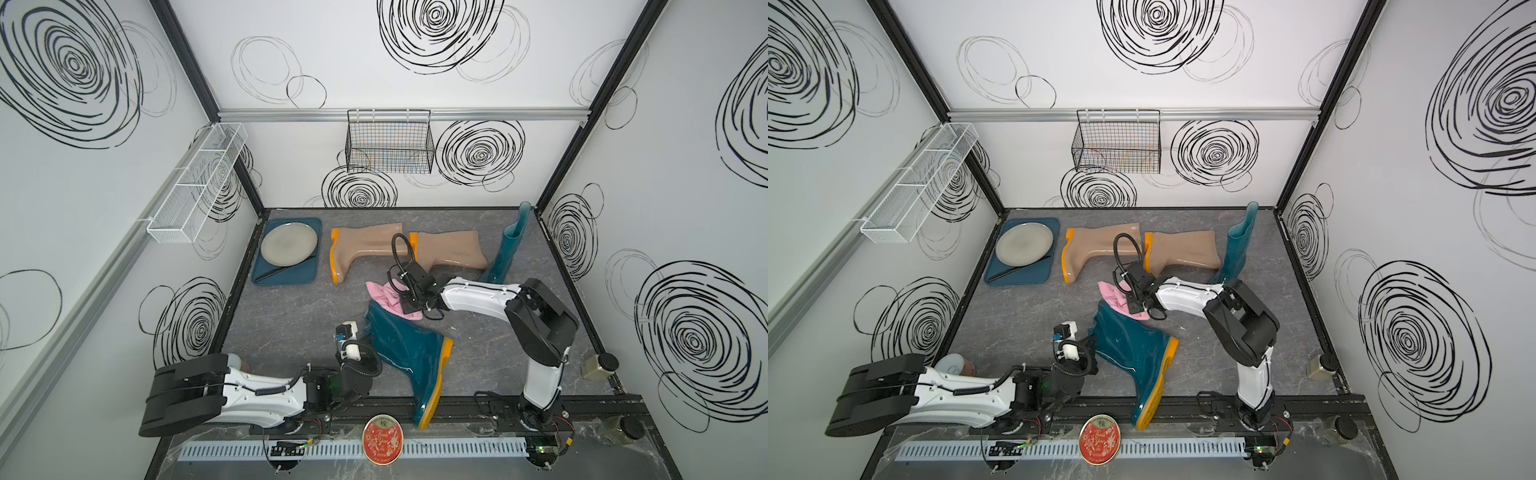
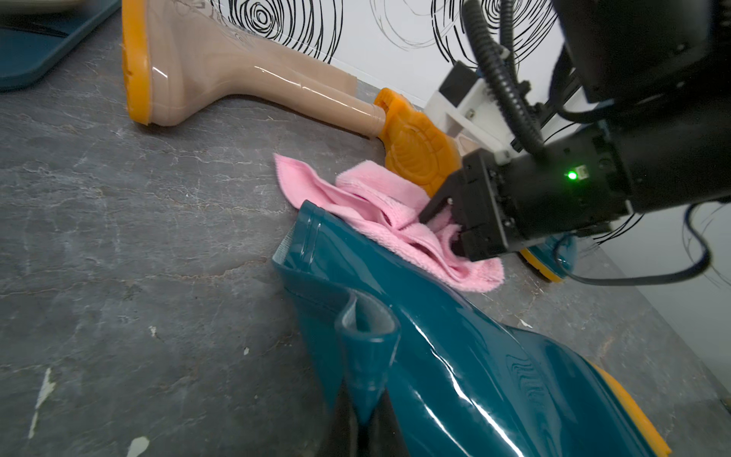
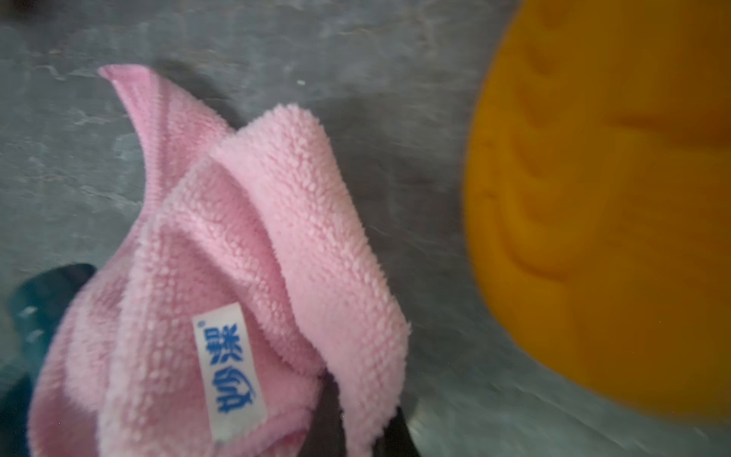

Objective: Wipe the rubber boots with a cloth
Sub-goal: Wipe the dirt off the rubber boot.

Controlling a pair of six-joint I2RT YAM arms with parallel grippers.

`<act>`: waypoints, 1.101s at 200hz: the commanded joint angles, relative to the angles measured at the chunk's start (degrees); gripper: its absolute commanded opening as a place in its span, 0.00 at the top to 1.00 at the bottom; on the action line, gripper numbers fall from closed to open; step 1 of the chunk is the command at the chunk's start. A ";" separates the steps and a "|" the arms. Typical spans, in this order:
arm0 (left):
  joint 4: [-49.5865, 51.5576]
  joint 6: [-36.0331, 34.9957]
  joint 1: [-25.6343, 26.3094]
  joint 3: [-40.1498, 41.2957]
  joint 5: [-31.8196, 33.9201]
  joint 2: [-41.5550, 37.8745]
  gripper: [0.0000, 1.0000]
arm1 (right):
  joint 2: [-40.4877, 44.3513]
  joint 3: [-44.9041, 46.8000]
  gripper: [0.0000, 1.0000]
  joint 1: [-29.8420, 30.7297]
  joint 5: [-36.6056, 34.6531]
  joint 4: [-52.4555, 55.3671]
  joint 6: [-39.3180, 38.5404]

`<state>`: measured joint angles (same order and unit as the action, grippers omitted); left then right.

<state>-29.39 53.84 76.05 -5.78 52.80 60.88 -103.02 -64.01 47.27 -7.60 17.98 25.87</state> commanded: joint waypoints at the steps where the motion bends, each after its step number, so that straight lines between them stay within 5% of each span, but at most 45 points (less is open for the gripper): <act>1: -2.19 1.11 0.52 -2.02 2.88 0.29 1.00 | 13.79 6.21 1.00 2.04 -5.79 6.72 2.00; 32: -1.84 2.35 0.51 -2.37 3.89 0.47 1.00 | 24.26 18.19 1.00 5.26 -0.59 6.56 6.02; 76: -0.50 3.97 0.54 -5.83 6.54 1.07 1.00 | 22.22 24.48 1.00 1.32 -1.80 9.54 12.44; 108: -0.50 -0.30 0.17 -10.67 10.02 1.02 1.00 | 21.44 17.93 1.00 0.06 -8.08 13.89 8.10; 137: -1.11 -1.75 -0.30 -12.03 12.61 0.46 1.00 | 24.91 10.25 1.00 7.67 -11.20 15.25 4.46; 175: -1.29 1.31 -0.88 -11.65 14.49 2.46 1.00 | 26.38 7.96 1.00 16.48 -2.58 13.28 4.70; 220: -3.93 0.85 -4.66 -11.12 12.92 3.19 1.00 | 28.40 16.70 1.00 24.09 12.10 2.89 7.00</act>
<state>-28.47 54.22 73.91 -16.62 64.36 64.01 -75.85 -51.66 68.18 -5.52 26.22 31.88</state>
